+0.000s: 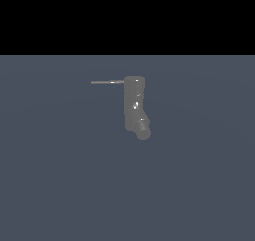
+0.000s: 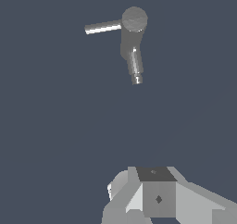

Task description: Turn on the faucet by rotating a designated handle.

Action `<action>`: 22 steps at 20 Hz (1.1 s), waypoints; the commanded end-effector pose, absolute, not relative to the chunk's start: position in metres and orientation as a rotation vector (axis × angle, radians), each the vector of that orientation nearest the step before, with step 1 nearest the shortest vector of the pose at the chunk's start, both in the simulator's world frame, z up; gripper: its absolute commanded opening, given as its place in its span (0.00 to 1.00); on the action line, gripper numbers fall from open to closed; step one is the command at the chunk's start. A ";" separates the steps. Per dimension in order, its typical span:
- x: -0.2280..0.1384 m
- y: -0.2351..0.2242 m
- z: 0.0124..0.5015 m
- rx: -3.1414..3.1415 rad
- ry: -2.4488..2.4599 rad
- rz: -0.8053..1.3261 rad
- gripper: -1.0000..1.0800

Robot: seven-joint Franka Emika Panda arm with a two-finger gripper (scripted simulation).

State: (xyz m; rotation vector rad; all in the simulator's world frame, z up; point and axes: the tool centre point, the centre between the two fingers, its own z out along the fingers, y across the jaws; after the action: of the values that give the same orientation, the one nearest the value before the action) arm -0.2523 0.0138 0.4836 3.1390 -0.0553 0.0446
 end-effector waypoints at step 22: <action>-0.214 0.061 0.437 3.115 -0.415 0.037 0.00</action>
State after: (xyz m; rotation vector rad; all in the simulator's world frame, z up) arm -0.2195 0.0555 0.4431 3.1199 -0.3670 0.0382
